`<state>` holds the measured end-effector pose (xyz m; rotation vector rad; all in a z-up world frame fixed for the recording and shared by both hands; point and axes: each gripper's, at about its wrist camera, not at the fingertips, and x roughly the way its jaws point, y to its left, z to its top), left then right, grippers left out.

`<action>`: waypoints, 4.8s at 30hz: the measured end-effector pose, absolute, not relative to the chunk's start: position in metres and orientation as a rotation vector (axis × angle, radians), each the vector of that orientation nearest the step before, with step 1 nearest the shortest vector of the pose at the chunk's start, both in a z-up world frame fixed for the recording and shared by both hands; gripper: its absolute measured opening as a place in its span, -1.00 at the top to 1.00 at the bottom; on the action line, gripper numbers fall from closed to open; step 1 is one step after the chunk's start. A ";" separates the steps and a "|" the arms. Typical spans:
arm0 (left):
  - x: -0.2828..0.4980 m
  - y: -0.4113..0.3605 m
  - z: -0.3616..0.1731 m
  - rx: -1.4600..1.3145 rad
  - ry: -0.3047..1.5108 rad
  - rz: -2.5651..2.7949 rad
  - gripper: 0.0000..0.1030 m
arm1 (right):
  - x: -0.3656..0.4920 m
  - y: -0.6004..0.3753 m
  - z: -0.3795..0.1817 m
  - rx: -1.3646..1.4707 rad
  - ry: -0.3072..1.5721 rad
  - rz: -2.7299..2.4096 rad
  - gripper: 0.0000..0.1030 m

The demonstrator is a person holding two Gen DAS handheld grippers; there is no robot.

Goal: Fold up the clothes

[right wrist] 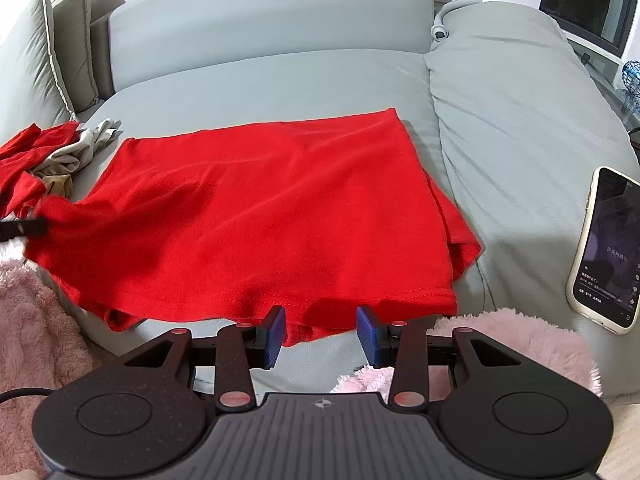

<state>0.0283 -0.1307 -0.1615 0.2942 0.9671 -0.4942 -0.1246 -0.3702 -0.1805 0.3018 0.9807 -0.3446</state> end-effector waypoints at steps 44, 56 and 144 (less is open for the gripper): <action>0.044 -0.140 -0.202 0.177 1.099 -0.464 0.35 | -0.089 -0.453 -0.195 0.186 1.120 -0.508 0.41; 0.082 -0.131 -0.162 0.079 0.987 -0.462 0.11 | -0.072 -0.458 -0.142 0.277 0.873 -0.409 0.40; -0.015 -0.171 -0.199 0.465 0.999 -0.358 -0.03 | -0.126 -0.359 -0.168 0.157 0.858 -0.498 0.28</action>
